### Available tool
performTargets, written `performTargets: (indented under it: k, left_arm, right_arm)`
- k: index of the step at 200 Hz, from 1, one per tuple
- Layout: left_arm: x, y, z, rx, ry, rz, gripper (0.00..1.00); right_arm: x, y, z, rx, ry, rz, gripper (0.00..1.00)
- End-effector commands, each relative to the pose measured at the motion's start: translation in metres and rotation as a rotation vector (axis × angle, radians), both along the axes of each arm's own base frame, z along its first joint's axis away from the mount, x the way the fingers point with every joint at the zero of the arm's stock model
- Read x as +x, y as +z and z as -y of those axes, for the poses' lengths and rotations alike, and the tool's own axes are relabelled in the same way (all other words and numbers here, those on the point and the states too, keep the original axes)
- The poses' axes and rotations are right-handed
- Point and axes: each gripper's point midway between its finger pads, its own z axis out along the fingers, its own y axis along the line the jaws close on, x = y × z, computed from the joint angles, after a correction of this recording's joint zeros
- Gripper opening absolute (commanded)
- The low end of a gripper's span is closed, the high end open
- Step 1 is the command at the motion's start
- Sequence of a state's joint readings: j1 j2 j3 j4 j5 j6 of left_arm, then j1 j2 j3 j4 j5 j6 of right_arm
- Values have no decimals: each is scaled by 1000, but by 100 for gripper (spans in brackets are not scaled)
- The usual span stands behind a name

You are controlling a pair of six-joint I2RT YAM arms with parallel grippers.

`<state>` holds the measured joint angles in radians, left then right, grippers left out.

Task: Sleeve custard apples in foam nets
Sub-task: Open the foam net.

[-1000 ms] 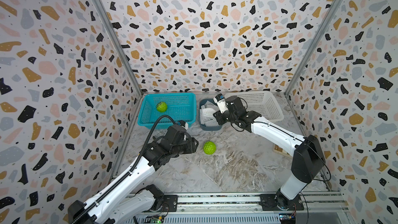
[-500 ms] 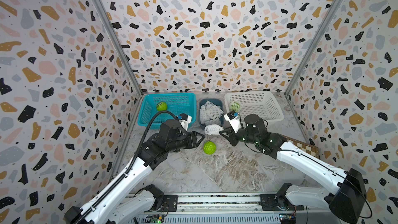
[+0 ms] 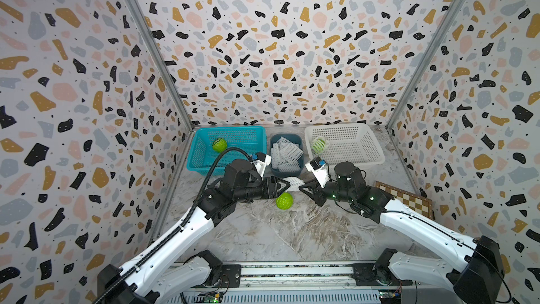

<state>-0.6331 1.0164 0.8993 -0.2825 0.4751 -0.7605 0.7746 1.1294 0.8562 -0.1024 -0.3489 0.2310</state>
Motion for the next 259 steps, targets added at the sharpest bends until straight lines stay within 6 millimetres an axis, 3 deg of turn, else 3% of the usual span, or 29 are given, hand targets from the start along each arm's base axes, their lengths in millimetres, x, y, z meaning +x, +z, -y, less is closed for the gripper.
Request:
performTargets:
  k: [1, 70, 106, 115, 128, 147, 162, 193, 207, 259]
  left_arm:
    - [1, 11, 8, -42, -20, 30, 48]
    - [2, 1, 9, -19, -21, 12, 35]
    - [3, 1, 10, -18, -25, 15, 14]
    - [3, 1, 11, -21, -30, 17, 9]
    - [3, 1, 12, -24, -35, 18, 0]
    - [3, 1, 11, -28, -34, 22, 0]
    - [3, 2, 8, -32, -27, 27, 0]
    - [4, 3, 0, -59, -19, 20, 0]
    - [5, 13, 2, -97, -32, 49, 0]
    - [-7, 50, 16, -243, -148, 93, 0]
  right_arm:
    - [-5, 12, -2, 31, 21, 24, 19]
    - [-11, 11, -5, 26, 55, 33, 19]
    - [-13, 8, -3, 12, 62, 35, 22]
    - [-12, 9, -2, 11, 55, 39, 26]
    - [-10, 10, 2, 8, 31, 46, 42]
    - [-5, 12, 10, 12, -8, 55, 62]
    - [0, 16, 21, 43, -34, 45, 69]
    - [14, 19, 47, 135, -83, -17, 71]
    - [21, 13, 58, 164, -122, -48, 71]
    - [36, -12, 66, 284, -130, -165, 66]
